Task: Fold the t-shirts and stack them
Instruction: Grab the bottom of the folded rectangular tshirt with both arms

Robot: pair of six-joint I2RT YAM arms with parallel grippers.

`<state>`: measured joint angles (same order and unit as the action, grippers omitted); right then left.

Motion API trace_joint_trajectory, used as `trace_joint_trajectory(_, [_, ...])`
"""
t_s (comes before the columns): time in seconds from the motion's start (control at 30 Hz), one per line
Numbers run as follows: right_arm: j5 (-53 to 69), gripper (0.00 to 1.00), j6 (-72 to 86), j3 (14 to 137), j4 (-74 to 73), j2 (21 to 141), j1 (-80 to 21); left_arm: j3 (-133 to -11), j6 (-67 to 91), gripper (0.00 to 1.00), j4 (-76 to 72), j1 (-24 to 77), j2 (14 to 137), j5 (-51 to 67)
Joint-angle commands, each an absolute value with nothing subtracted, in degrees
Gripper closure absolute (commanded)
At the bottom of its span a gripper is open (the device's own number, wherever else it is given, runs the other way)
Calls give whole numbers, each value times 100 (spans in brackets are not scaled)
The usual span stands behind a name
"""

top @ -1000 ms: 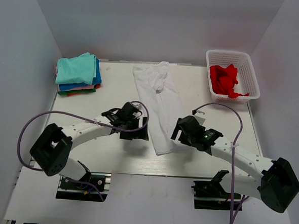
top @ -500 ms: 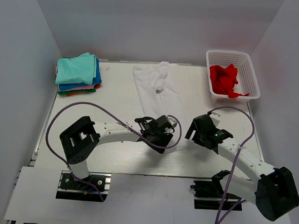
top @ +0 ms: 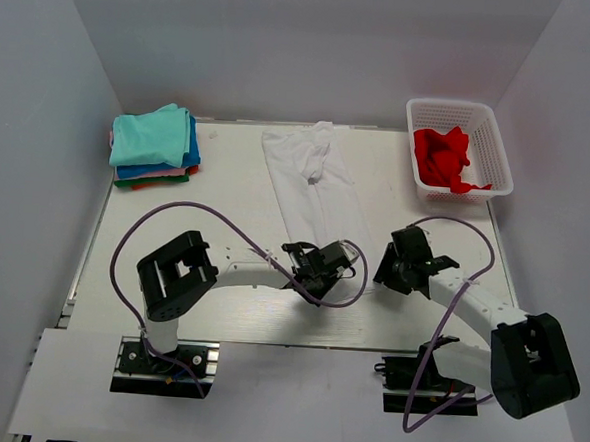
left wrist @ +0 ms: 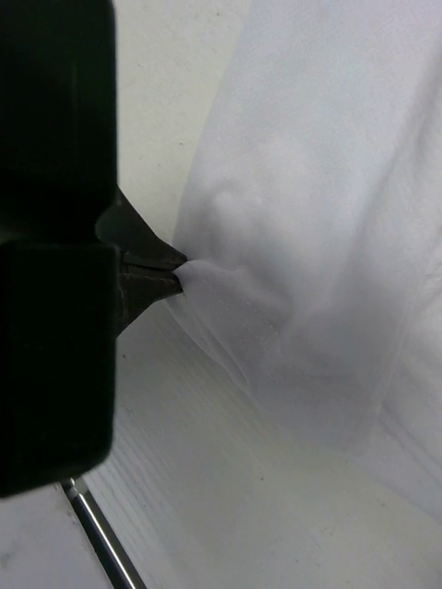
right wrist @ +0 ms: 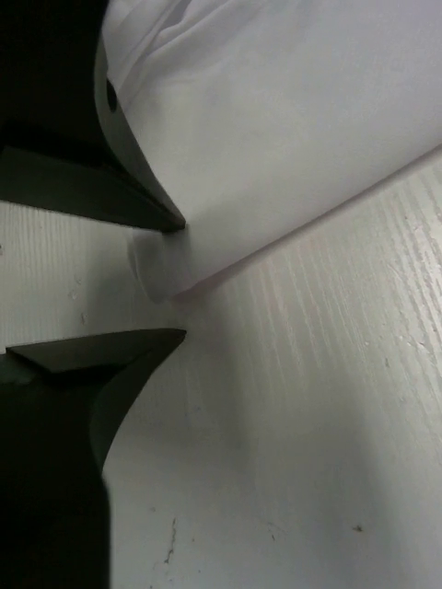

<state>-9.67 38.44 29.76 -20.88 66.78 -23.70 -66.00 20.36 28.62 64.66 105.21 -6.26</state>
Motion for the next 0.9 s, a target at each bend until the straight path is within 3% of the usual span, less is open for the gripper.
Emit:
trace_joint_trajectory(0.0, [-440,51,3744,2804,-1697,6846,-2294,-6530,2101,100,2962,6530,10828,-870])
trace_joint_trajectory(0.07, [-150,64,3691,2769,-1574,6934,-2294,-6469,2153,100,3023,6530,10776,-870])
trace_joint_trajectory(0.1, [-62,79,3630,2769,-1547,6952,-2294,-6469,2153,100,3023,6530,10697,-870])
trace_joint_trajectory(0.2, [596,100,3455,2681,-1485,6865,-2312,-6408,2302,100,3251,6530,10521,-923])
trace_joint_trajectory(0.47, [1793,100,3033,2241,-1784,5294,-2575,-6012,2750,100,3735,6582,9485,-405])
trace_joint_trajectory(0.87, [1064,100,2804,3013,-1933,5774,-2681,-6292,3331,100,3885,6373,9062,-1063])
